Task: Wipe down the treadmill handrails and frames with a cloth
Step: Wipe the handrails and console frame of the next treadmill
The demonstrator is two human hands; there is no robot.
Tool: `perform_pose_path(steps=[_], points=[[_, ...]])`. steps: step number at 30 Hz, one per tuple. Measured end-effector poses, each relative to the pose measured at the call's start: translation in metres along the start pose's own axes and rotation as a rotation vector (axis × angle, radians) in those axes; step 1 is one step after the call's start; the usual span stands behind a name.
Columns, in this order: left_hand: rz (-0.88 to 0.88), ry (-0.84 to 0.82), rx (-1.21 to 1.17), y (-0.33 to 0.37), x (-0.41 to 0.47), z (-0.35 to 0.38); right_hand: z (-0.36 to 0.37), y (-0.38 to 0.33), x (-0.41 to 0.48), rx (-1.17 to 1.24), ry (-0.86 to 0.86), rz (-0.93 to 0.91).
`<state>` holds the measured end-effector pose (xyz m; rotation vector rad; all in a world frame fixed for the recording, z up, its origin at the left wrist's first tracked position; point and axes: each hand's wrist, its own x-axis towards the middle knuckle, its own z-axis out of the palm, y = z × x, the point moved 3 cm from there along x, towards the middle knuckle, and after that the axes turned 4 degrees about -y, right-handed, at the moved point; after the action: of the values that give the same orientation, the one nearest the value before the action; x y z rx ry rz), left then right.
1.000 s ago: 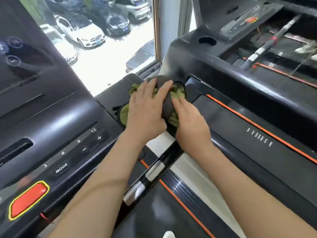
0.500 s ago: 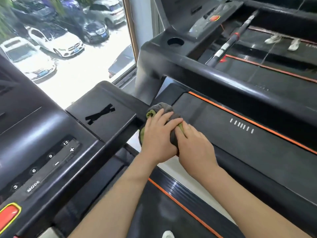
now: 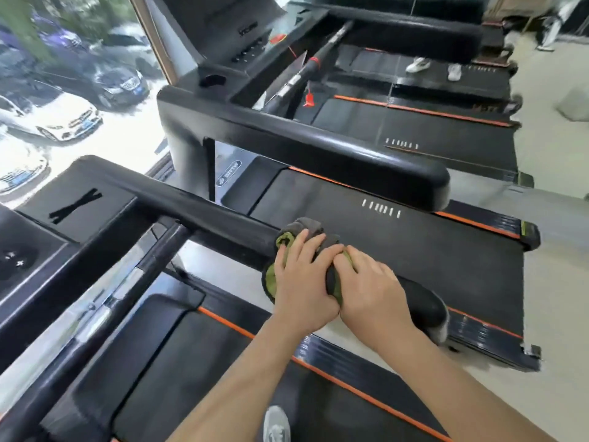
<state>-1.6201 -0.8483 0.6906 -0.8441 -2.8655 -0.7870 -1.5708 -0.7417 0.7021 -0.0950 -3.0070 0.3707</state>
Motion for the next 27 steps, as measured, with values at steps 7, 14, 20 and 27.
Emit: perform_pose_path(steps=[7,14,20,27], points=[[0.066,-0.127,0.039,0.121,-0.032,0.06,-0.022,0.108,-0.095,0.282,-0.088,0.246],[-0.123,-0.431,-0.708,0.214,-0.062,0.102,0.01,0.191,-0.191,1.827,0.149,1.063],[-0.365,-0.4,-0.975,0.231,-0.024,0.076,-0.022,0.209,-0.186,2.216,0.033,1.018],[-0.386,-0.267,-0.935,0.218,0.031,0.053,-0.063,0.237,-0.149,1.94,-0.178,0.605]])
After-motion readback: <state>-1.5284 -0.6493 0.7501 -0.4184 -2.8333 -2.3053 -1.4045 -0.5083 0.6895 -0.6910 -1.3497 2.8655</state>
